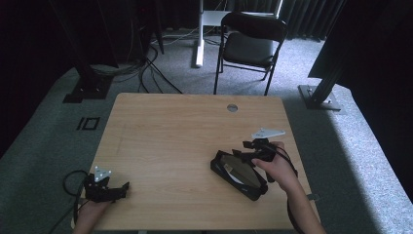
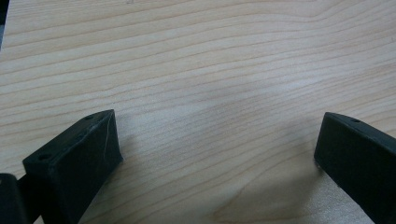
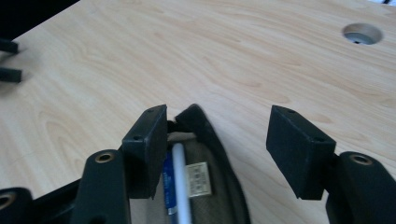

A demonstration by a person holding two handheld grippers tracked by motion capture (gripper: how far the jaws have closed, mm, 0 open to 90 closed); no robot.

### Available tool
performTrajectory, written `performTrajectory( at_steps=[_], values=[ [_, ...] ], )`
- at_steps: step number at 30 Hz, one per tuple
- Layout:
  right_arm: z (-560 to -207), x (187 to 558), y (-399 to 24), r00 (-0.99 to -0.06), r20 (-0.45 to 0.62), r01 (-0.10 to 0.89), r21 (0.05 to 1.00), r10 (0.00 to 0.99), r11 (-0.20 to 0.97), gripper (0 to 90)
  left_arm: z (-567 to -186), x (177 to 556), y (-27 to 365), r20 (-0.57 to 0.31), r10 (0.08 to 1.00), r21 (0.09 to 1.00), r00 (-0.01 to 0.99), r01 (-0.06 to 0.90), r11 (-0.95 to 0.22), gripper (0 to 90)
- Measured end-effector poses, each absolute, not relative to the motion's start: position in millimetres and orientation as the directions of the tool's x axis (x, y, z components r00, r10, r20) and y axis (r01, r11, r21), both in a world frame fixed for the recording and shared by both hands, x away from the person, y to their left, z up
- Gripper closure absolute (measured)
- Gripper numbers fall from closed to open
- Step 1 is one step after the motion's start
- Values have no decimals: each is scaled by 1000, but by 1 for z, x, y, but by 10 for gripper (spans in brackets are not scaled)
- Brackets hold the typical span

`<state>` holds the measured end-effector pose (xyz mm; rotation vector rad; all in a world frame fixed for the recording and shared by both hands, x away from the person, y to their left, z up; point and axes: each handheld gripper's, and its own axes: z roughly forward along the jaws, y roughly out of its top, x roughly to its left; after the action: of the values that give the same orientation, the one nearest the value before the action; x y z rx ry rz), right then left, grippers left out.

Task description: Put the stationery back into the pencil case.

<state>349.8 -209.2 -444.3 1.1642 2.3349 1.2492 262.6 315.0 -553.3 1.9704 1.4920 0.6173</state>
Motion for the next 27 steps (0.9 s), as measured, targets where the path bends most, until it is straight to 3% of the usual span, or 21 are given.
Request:
performTrajectory(
  at_steps=[9,27],
  values=[
    [-450,358,-226,-586,134,535,804,799,258,316,-553,263,315,15,964,693,265,693,-201,5],
    [-473,360,-262,-452,100,566,800,886,199,303,-553,263,315,15,964,692,265,693,-201,5]
  ],
)
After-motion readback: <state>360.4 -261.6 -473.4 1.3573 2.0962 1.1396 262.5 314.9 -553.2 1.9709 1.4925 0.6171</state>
